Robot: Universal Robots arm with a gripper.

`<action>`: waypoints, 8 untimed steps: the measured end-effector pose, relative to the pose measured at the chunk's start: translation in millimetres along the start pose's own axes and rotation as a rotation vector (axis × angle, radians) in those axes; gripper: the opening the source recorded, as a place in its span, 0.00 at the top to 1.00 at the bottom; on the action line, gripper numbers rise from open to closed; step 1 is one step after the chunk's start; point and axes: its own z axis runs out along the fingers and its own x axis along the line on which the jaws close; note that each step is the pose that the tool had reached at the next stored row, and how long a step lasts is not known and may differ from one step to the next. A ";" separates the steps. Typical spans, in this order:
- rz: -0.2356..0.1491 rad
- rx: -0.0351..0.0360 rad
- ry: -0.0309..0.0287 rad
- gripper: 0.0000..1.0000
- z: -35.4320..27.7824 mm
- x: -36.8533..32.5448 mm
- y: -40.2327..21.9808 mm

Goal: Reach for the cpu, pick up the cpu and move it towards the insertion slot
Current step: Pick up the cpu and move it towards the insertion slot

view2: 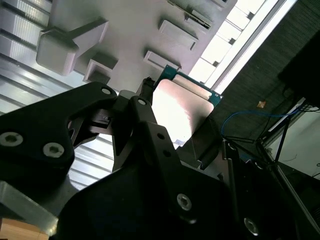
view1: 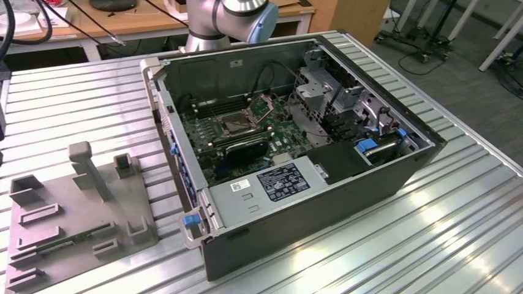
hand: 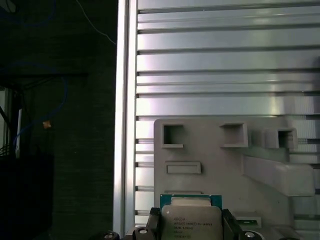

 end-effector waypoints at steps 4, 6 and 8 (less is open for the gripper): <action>0.000 -0.0004 -0.0001 0.45 -0.5 0.0 0.0; 0.000 -0.0002 0.0001 0.45 -0.6 -0.4 0.0; 0.000 -0.0002 0.0002 0.45 -0.6 -1.5 0.0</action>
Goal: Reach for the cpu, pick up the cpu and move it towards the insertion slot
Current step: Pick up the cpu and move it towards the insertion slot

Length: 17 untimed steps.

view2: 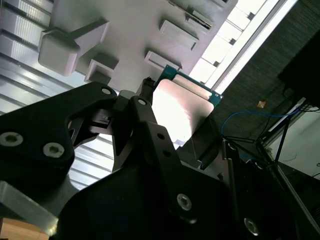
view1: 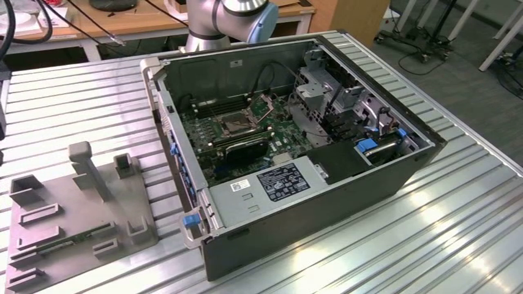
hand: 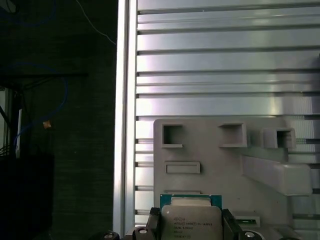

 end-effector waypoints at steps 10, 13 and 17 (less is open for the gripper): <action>0.000 -0.0001 -0.0002 0.45 0.2 -10.0 0.1; 0.000 -0.0001 -0.0002 0.45 0.3 -11.1 0.2; 0.000 0.0000 0.0000 0.45 -0.7 -11.3 0.2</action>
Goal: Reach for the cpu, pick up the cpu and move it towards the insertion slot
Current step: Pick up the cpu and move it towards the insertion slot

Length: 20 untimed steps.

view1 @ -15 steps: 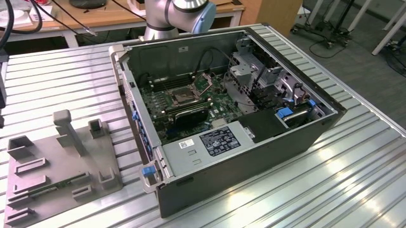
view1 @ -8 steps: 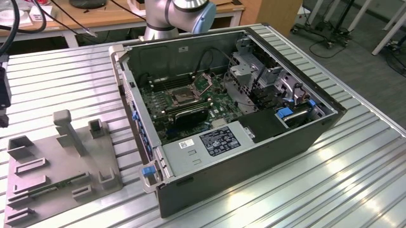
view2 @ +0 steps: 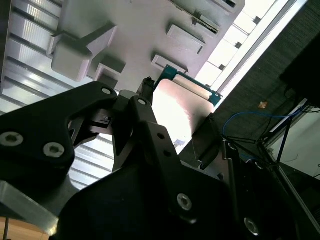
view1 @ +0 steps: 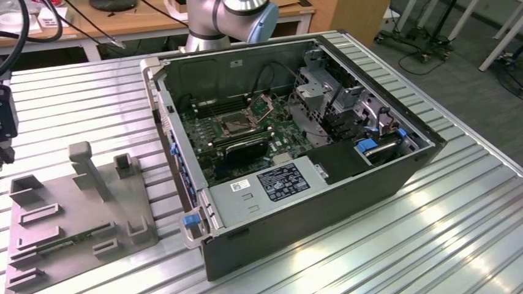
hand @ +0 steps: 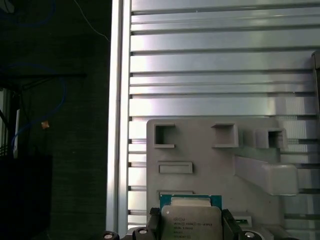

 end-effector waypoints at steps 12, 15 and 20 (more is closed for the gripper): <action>0.000 0.0000 0.0000 0.45 -6.7 -2.3 0.3; 0.000 0.0000 0.0000 0.45 -6.7 -5.7 0.4; 0.000 0.0000 0.0000 0.45 -6.6 -9.2 0.5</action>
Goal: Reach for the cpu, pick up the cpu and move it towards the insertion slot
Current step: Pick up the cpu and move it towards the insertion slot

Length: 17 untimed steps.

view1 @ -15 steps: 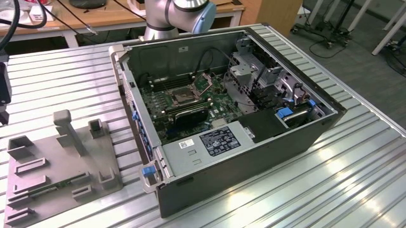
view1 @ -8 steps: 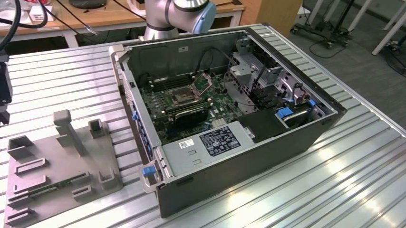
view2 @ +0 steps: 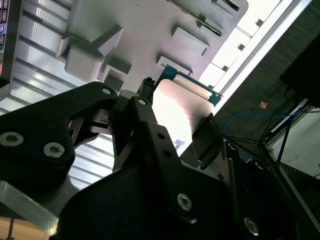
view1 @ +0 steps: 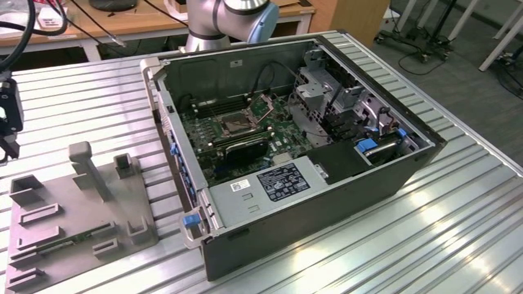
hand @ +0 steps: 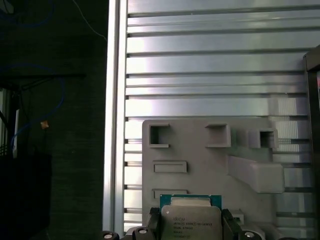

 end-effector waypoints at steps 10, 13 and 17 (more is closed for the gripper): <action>0.000 0.0000 0.0000 0.45 -4.4 -3.4 0.4; 0.000 -0.0001 -0.0001 0.45 -10.1 -3.4 0.9; 0.000 -0.0001 -0.0002 0.45 -11.6 -3.5 1.1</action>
